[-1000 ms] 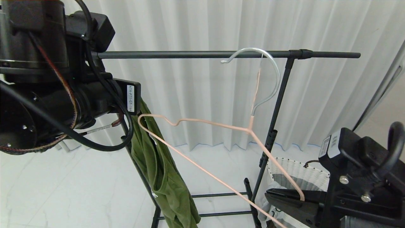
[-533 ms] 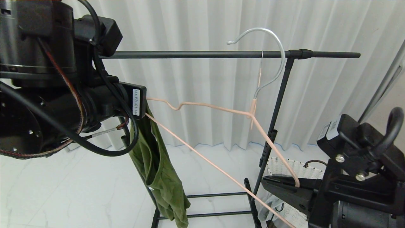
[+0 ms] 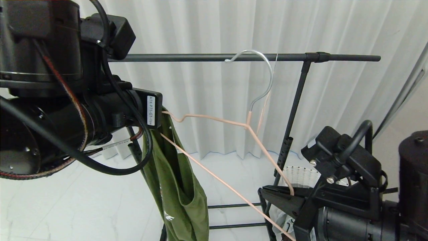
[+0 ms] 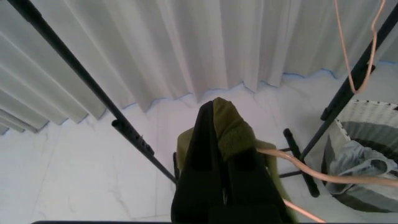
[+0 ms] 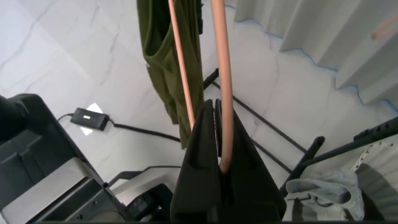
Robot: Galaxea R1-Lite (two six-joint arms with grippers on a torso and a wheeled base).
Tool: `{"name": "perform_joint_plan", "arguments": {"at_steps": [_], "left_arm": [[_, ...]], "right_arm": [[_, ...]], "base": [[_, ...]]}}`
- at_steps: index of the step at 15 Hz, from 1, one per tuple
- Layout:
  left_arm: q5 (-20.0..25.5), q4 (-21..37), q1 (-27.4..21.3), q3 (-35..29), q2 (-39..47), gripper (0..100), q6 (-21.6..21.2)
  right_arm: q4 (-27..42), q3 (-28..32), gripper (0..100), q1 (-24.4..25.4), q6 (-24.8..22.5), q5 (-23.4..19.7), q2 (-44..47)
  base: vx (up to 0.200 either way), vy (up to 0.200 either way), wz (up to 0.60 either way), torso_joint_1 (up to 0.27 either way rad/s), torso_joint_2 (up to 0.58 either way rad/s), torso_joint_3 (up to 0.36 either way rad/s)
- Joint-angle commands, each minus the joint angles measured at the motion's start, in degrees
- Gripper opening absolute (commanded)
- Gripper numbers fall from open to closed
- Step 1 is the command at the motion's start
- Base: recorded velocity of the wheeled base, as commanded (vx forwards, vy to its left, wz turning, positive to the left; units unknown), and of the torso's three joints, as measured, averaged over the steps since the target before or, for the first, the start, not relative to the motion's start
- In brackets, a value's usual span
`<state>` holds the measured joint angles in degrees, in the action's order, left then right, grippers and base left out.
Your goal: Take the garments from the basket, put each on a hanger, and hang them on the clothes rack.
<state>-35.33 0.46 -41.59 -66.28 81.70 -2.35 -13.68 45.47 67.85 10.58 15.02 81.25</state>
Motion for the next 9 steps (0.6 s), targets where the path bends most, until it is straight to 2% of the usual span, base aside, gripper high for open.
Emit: {"name": "perform_joint_plan", "arguments": {"at_steps": [1,3,7,9], "left_arm": [[-1.5,0.1,0.0,0.2,-0.3,0,-0.1],[-5.6,0.1,0.1,0.6,-0.3,0,-0.2],[-5.6,0.1,-0.2,1.2,-0.3,0,-0.2],[-5.6,0.1,-0.5,1.2,-0.2,0,0.0]], "right_arm": [[0.1,0.1,0,-1.1,0.8,0.2,1.5],[0.1,0.2,0,-2.8,1.5,2.4,1.5],[-0.3,0.8,0,-4.2,3.4,6.3,2.2],[-2.5,0.8,0,-4.2,3.6,6.8,2.9]], "base": [[0.000,0.000,0.00,0.000,0.00,0.000],[0.000,0.000,0.00,0.000,0.00,0.000],[0.000,0.000,0.00,0.000,0.00,0.000],[0.000,0.000,0.00,0.000,0.00,0.000]]}}
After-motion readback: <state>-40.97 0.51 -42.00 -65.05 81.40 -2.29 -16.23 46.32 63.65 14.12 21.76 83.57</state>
